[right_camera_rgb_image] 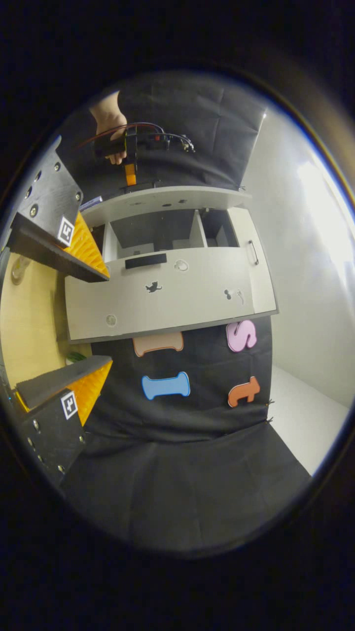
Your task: Grasp the bottle in the cabinet with the left hand and place it on the coaster, then close the right door with the right hand and the left door with the left hand.
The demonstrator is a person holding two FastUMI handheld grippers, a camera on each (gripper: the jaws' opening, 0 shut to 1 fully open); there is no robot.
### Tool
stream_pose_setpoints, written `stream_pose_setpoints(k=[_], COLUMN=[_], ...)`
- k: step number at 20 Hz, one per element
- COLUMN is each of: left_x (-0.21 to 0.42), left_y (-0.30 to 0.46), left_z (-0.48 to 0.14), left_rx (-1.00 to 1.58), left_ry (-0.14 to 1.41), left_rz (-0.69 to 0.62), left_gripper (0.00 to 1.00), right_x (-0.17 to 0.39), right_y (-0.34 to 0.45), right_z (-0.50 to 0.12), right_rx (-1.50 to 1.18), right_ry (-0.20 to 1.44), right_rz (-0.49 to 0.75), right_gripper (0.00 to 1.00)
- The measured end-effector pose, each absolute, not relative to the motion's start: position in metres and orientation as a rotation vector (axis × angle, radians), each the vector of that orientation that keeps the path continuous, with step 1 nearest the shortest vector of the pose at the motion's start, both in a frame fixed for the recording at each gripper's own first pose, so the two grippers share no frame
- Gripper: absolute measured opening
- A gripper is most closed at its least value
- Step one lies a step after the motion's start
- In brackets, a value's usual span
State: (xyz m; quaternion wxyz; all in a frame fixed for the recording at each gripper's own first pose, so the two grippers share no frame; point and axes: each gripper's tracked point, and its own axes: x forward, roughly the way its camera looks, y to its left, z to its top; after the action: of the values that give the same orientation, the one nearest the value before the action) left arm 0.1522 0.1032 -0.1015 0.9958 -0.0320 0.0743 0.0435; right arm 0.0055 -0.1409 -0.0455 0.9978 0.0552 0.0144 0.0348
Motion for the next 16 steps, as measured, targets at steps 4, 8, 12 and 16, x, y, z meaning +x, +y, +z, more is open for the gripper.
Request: stream_pose_setpoints(k=[4, 8, 12, 16], left_x=[0.155, 0.156, 0.136, 0.096], left_y=[0.098, 0.074, 0.056, 0.04], left_z=[-0.099, -0.096, -0.087, -0.076], left_rx=[-0.048, -0.049, -0.034, -0.043], left_ry=[0.148, 0.15, 0.146, 0.134], left_rz=[0.073, 0.022, 0.023, 0.008], left_gripper=[0.9, 0.9, 0.92, 0.92], right_x=[-0.006, -0.022, -0.04, -0.054], right_y=[-0.139, -0.131, -0.115, -0.09], right_z=[-0.04, -0.03, -0.019, -0.012], right_rx=[0.104, 0.11, 0.065, 0.049], right_ry=[0.029, 0.023, 0.005, -0.012], right_rz=[0.058, 0.053, 0.073, 0.109], right_gripper=[0.91, 0.91, 0.91, 0.91])
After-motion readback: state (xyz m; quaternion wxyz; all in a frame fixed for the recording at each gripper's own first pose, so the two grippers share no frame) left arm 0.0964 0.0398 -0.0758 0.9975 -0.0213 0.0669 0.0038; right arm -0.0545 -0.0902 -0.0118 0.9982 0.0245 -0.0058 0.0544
